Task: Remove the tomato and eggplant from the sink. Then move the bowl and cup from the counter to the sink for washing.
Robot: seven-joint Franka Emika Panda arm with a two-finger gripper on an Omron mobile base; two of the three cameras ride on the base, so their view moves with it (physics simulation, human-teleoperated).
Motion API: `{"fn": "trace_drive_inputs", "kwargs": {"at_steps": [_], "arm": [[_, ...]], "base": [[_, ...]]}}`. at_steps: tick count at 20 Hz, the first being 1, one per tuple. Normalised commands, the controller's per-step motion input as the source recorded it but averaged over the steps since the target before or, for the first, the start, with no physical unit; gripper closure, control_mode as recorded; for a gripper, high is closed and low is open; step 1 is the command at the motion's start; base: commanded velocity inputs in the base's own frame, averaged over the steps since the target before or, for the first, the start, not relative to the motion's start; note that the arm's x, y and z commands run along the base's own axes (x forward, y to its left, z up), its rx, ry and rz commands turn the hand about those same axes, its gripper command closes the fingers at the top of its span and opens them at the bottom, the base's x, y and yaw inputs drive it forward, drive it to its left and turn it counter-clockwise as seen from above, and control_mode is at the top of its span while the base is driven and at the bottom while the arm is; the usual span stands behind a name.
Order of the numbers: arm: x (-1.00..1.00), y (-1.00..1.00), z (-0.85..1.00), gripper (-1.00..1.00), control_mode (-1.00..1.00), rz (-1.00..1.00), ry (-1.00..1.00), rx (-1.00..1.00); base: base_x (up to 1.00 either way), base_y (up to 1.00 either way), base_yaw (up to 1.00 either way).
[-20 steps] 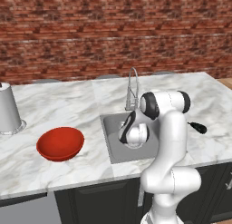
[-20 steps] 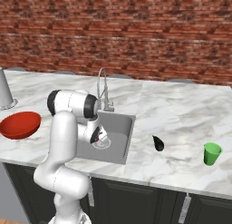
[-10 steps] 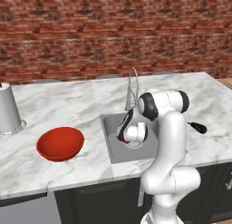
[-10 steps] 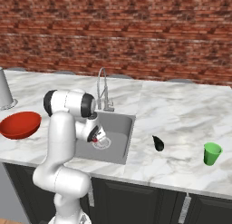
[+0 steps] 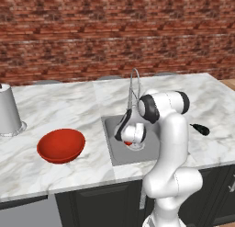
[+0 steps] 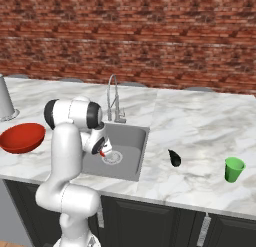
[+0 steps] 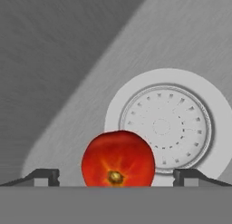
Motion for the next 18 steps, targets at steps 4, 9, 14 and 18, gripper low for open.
{"fn": "trace_drive_inputs", "kwargs": {"at_steps": [4, 9, 14, 18], "arm": [[-0.03, 0.02, 0.00, -1.00, -1.00, -0.12, 0.07, 0.06], [-0.01, 0.01, -0.01, -1.00, -1.00, -0.13, 0.07, 0.04], [0.00, 0.01, -0.05, -1.00, -1.00, -0.13, 0.05, 0.02], [0.01, 0.09, -0.08, -1.00, -1.00, -0.09, 0.03, 0.04]], "base": [[0.00, 0.00, 0.00], [0.00, 0.00, 0.00], [0.00, 0.00, 0.00], [0.00, 0.00, 0.00]]}}
